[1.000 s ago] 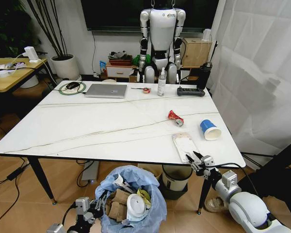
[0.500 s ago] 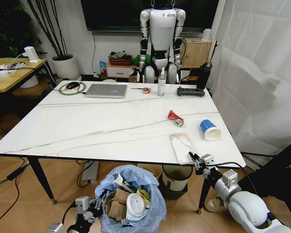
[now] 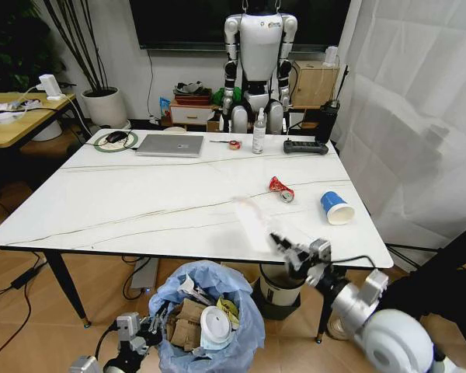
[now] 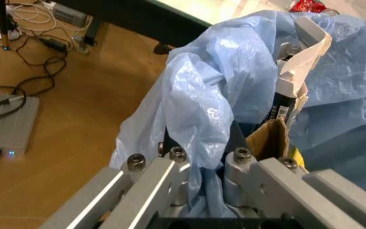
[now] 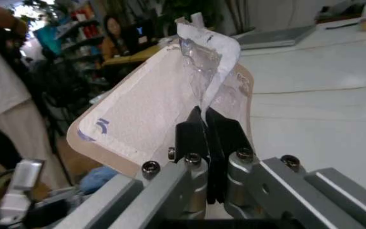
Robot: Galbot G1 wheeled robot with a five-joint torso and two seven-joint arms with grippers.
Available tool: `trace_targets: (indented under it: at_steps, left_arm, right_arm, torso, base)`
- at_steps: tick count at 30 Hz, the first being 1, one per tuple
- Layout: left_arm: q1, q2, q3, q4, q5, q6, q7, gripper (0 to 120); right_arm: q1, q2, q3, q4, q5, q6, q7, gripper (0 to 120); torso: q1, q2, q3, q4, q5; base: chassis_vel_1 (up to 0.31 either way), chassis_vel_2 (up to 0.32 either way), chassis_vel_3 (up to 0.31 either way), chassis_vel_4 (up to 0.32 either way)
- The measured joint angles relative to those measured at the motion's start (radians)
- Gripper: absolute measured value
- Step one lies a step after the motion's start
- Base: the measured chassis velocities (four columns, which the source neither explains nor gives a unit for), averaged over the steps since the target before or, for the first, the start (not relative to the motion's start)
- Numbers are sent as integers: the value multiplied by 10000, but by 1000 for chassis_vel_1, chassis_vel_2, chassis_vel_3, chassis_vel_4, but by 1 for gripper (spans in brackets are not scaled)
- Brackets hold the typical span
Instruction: Pick up the trash bin and place the trash from the table into it.
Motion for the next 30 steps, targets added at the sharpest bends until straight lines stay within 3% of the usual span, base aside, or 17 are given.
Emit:
trace_targets:
  at_steps: [7, 15, 30]
  left_arm:
    - [65, 19, -146, -133, -10, 37, -33, 1]
    - [144, -184, -187, -326, -11, 50, -51, 1]
    - [116, -199, -63, -404, -50, 87, -75, 1]
  right_arm:
    - [438, -339, -1458, 430, 733, 237, -322, 0]
    - [264, -635, -2318, 537, 639, 374, -478, 0]
    - [570, 226, -2717, -128, 328, 389, -365, 0]
  torso:
    - [0, 0, 1, 2, 1]
    - [0, 0, 1, 1, 0]
    - [0, 0, 1, 1, 2]
  base:
    - [0, 0, 0, 0]
    - [0, 0, 0, 0]
    - [0, 0, 0, 0]
